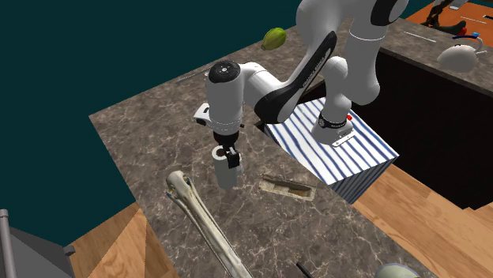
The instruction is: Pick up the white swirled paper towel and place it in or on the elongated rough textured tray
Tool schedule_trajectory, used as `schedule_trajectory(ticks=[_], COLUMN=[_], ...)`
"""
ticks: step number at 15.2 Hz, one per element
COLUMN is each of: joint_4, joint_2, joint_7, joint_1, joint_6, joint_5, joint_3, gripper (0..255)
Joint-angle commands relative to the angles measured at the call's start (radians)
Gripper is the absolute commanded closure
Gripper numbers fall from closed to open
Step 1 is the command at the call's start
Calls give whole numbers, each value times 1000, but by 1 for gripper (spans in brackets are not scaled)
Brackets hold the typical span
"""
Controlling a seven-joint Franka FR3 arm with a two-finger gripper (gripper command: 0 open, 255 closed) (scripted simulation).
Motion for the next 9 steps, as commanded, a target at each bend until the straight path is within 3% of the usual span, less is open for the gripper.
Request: schedule_trajectory(ticks=[1,3,4,9], joint_4=[0,0,0,0], joint_2=[0,0,0,0], joint_7=[0,0,0,0], joint_1=[0,0,0,0], joint_6=[0,0,0,0], joint_5=[0,0,0,0], joint_3=[0,0,0,0], gripper=[0,0,255,255])
